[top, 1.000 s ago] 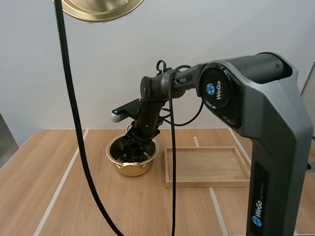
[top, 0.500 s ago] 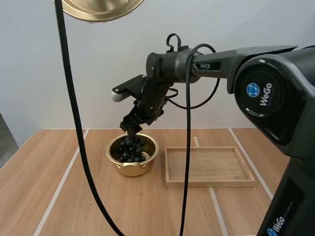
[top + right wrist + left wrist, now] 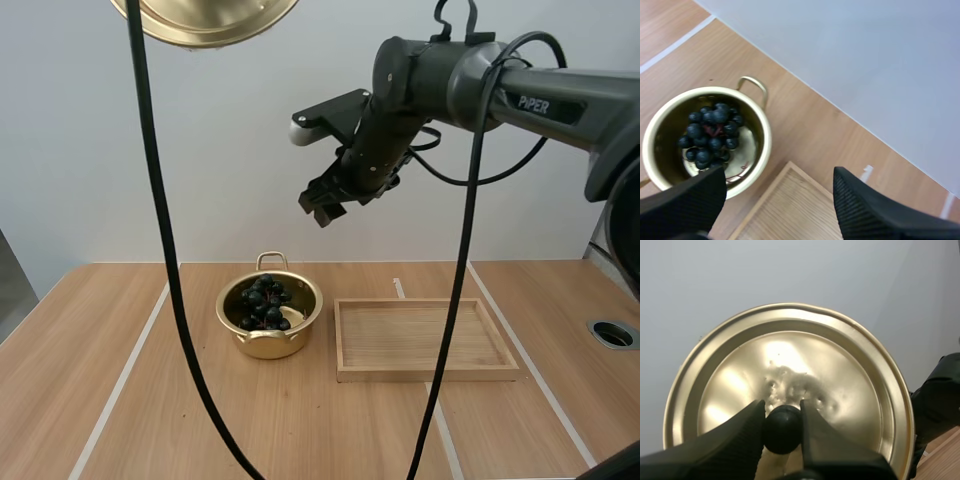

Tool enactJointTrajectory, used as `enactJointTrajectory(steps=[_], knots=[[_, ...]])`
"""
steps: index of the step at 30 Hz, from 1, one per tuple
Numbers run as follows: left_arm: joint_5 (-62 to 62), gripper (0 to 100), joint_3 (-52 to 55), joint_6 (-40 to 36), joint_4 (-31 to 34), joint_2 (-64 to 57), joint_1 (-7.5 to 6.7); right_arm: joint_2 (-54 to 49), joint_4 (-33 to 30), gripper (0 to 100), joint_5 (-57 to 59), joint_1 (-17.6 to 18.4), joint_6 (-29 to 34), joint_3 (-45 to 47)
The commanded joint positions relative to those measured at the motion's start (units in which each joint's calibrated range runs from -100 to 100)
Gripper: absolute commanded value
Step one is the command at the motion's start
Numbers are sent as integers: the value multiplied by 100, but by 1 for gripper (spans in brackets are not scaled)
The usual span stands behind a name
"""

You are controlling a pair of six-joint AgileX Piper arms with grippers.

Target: Open the pot, put the grape inside, and close it

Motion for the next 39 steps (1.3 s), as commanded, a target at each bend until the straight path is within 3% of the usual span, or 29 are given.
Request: enactJointTrajectory(steps=[1, 8, 11, 15, 19, 20, 30, 39], knots=[[20, 0, -5, -106, 10, 91, -19, -314, -40, 100, 113, -294, 10, 6], [49, 0, 507, -112, 10, 92, -19, -843, -40, 99, 133, -831, 1, 6], [-273, 0, 943, -88, 10, 92, -19, -1084, -40, 89, 133, -1019, 16, 6], [-772, 0, 1494, -88, 10, 92, -19, -1341, -40, 55, 192, -1235, 91, 6], [-1328, 0, 2018, -88, 10, 105, -19, -1562, -40, 5, 356, -1392, 126, 6], [-1478, 0, 2162, -88, 10, 105, -19, -1613, -40, 0, 369, -1427, 126, 6], [-2461, 0, 3310, -69, -4, 622, -19, -1968, -40, 0, 672, -1549, 233, 76], [-3689, 0, 4218, -48, -62, 1163, -19, -2564, -4, 0, -509, -1549, 314, 1370]])
